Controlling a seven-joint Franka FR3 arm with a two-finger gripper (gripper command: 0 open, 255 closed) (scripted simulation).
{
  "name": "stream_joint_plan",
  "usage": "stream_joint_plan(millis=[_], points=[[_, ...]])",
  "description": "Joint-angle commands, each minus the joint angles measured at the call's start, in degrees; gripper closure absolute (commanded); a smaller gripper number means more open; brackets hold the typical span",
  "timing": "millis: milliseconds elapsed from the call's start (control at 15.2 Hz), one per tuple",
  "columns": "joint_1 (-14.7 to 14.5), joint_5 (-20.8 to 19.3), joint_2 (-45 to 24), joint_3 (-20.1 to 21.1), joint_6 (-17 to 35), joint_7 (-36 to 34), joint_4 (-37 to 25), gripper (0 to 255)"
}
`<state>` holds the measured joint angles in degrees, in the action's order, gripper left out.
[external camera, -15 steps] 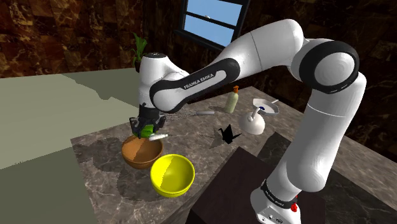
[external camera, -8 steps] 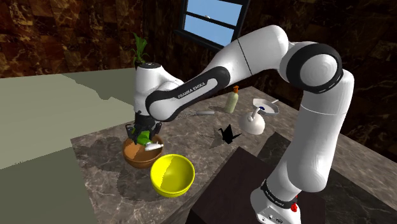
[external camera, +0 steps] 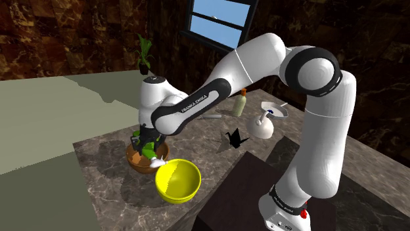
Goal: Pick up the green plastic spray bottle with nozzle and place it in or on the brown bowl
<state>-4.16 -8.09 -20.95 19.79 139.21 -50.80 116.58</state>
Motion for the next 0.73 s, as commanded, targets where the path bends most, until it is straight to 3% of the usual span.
stream_joint_plan(millis=[0, 528, 594, 660], points=[[-0.22, -0.56, -1.09, -0.31, 1.18, -0.32, 0.12, 255], [-0.20, -0.57, -1.09, -0.29, 1.18, -0.33, 0.12, 255], [-0.23, -0.59, -1.13, -0.29, 1.18, -0.37, 0.08, 0], [-0.24, -0.59, -1.13, -0.29, 1.18, -0.38, 0.07, 0]])
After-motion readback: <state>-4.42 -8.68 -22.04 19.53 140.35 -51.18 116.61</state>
